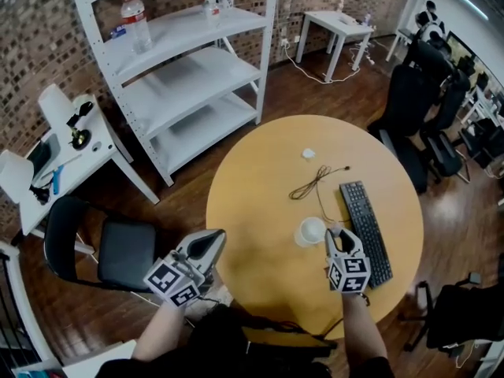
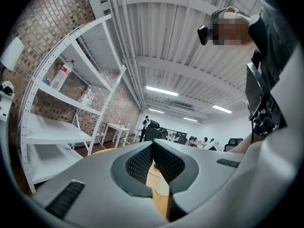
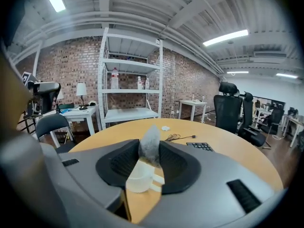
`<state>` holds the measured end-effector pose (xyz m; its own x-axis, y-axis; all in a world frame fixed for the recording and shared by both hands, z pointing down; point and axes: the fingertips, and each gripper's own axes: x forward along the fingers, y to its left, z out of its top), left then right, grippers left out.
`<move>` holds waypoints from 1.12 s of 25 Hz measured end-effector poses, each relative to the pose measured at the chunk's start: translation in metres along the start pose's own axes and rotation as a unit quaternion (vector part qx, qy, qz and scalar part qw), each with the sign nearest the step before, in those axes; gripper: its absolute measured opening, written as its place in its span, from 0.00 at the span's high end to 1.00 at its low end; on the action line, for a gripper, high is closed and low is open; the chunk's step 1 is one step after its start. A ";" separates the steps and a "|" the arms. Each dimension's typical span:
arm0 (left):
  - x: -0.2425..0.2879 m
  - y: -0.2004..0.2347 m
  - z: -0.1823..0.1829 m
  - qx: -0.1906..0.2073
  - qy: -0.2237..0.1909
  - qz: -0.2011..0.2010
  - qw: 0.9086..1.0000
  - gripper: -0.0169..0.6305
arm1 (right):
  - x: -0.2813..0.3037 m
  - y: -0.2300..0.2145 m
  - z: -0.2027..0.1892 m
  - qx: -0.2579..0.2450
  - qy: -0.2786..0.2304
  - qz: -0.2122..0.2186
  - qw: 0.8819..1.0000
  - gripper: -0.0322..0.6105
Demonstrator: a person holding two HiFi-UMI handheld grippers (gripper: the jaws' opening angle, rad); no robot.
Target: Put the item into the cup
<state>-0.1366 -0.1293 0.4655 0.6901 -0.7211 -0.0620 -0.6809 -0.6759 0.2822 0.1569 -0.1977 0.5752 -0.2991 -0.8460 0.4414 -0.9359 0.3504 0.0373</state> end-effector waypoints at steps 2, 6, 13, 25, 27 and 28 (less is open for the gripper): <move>-0.005 0.003 0.002 0.000 -0.005 0.008 1.000 0.98 | 0.011 0.013 0.004 -0.009 -0.003 0.015 1.000 0.73; -0.018 0.012 -0.001 -0.001 -0.001 0.028 1.000 0.98 | 0.028 0.027 -0.001 -0.014 0.008 0.029 0.999 0.73; -0.034 0.028 0.000 -0.004 -0.002 0.054 0.999 0.98 | 0.033 0.032 -0.007 0.017 0.013 0.037 0.999 0.62; 0.016 0.016 -0.003 0.006 0.016 -0.022 1.000 0.98 | -0.061 -0.010 0.035 0.099 -0.119 0.006 0.988 0.62; 0.032 0.011 -0.002 0.010 0.018 -0.042 0.999 0.98 | -0.091 -0.026 0.040 0.117 -0.155 -0.014 0.981 0.62; 0.040 0.008 -0.001 0.011 0.017 -0.053 0.998 0.98 | -0.106 -0.035 0.041 0.127 -0.172 -0.028 0.976 0.65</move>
<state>-0.1141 -0.1635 0.4659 0.7667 -0.6395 -0.0569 -0.6084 -0.7519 0.2540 0.2132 -0.1368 0.4900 -0.2503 -0.9612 0.1155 -0.9554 0.2260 -0.1900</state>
